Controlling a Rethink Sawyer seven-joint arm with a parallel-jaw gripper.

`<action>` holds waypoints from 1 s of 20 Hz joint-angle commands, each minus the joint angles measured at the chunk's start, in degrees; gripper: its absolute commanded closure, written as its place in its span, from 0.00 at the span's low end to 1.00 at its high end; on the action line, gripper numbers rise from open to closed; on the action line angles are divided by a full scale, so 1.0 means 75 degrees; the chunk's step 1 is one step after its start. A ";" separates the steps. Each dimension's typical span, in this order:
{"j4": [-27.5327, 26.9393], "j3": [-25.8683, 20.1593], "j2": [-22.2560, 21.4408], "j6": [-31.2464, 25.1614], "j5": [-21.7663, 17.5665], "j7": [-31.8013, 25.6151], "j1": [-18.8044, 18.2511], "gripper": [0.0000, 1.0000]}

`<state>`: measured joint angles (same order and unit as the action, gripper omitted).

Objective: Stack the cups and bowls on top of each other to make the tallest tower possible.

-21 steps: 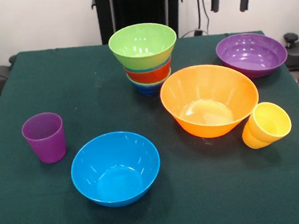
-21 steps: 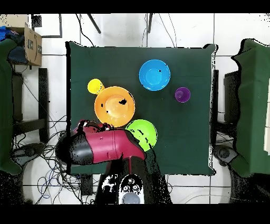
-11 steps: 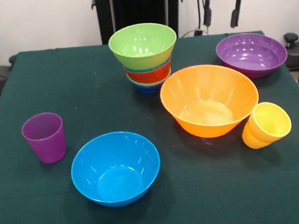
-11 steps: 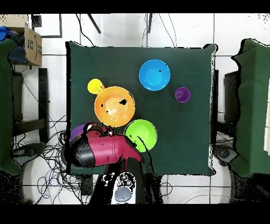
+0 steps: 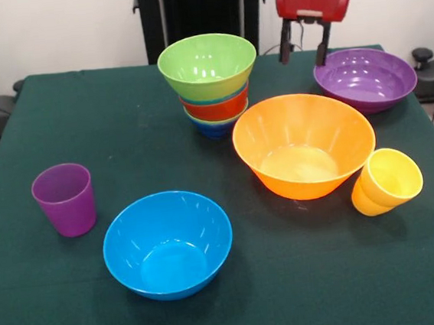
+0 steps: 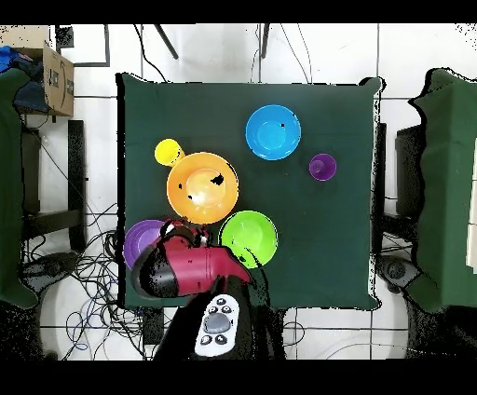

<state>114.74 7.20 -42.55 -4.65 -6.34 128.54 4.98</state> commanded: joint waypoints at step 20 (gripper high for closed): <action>0.0517 -0.0122 0.0800 0.0529 0.0784 0.1522 0.0486 0.00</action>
<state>115.98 8.37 -37.36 -2.40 -3.64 128.54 6.48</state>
